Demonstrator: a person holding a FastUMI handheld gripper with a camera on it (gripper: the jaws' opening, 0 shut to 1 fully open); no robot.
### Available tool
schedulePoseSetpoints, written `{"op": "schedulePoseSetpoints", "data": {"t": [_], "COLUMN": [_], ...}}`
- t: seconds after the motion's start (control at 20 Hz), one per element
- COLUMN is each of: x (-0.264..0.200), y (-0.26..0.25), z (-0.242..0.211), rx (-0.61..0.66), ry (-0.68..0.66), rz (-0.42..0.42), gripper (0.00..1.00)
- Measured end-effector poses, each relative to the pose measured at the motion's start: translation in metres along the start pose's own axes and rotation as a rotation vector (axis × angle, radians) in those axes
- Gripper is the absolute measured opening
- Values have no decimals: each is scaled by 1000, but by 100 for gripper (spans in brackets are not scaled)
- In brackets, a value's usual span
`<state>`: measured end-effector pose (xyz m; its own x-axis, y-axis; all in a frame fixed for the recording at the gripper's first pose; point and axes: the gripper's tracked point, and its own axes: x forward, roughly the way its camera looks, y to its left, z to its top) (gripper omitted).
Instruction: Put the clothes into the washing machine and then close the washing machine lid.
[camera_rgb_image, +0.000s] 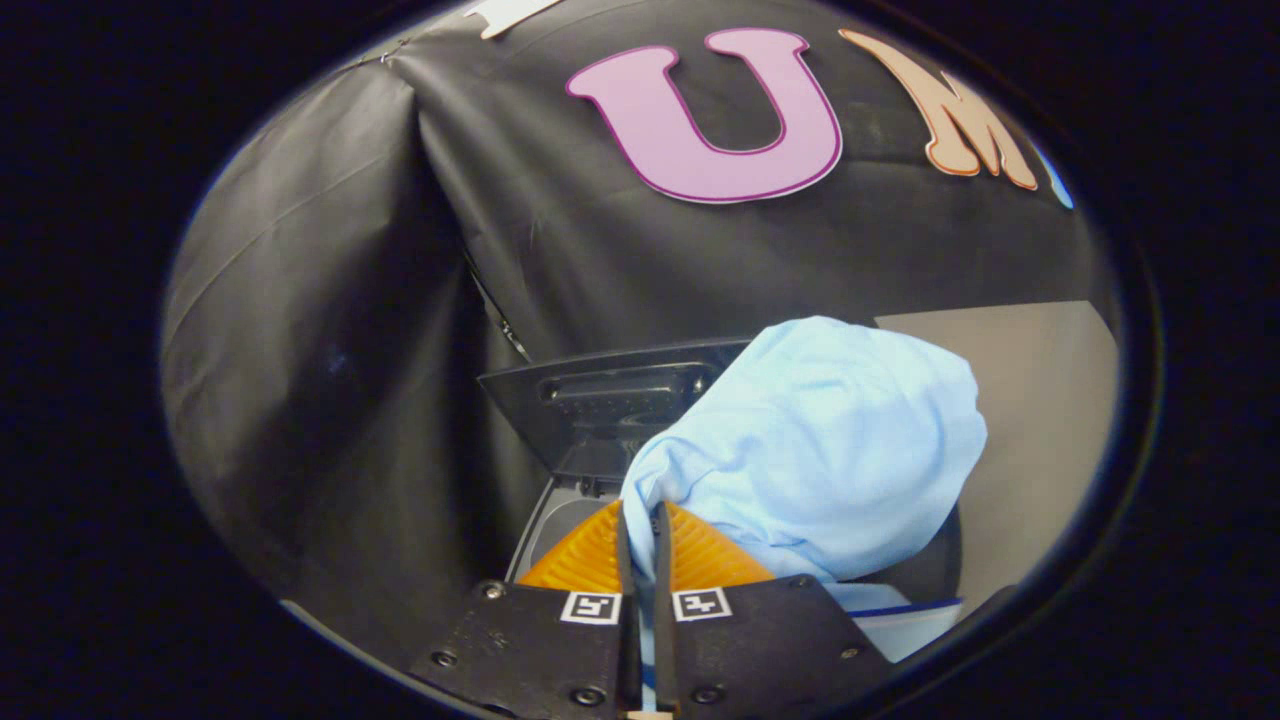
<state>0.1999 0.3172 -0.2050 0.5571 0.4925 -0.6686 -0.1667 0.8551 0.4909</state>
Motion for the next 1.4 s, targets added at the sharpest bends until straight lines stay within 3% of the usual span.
{"op": "schedulePoseSetpoints", "data": {"t": [0.35,0.7,1.1,1.4], "x": [32,45,15,-53], "y": [10,21,30,15], "z": [-33,-37,-27,34], "rx": [-36,-120,-178,39], "ry": [45,18,-111,-290], "rz": [-50,-69,-58,26], "gripper": [5,5,5,5]}}
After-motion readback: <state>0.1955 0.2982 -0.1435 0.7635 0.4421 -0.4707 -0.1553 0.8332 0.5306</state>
